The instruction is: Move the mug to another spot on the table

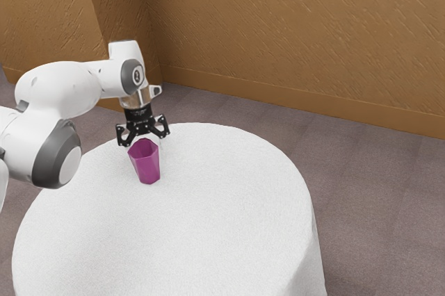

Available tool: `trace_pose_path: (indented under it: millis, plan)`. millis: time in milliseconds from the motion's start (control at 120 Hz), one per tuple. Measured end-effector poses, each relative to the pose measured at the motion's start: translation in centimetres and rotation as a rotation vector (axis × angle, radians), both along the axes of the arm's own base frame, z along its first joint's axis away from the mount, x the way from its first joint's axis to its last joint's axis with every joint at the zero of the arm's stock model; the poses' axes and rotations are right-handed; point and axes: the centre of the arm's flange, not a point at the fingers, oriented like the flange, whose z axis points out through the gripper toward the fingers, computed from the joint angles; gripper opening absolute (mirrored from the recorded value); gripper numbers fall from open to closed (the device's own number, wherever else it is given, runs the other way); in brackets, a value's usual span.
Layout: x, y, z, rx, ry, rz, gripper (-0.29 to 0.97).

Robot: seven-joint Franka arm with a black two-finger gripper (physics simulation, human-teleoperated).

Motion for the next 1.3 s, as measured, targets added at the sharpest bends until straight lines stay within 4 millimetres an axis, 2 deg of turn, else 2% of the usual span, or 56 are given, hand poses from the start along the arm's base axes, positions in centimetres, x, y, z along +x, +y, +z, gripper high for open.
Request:
trace_pose_path:
  millis: [100,300,558,700,833,967,1117,1300]
  plan:
    - [0.0,0.2,0.0,0.006,-0.005,0.008,0.58]
    - [0.2,0.2,0.1,0.010,-0.013,0.024,0.18]
    - [0.2,0.3,0.5,0.016,-0.016,0.037,0.05]
    - [0.3,0.1,1.2,0.015,-0.019,0.037,0.04]
    - [0.1,-0.4,3.4,-0.001,-0.029,0.034,-0.01]
    - [-2.0,-2.3,3.4,-0.045,0.021,0.027,-0.03]
    - [-4.7,-6.5,2.6,-0.097,0.078,-0.018,-0.04]
    - [-7.7,-9.7,2.6,-0.110,0.110,-0.076,-0.06]
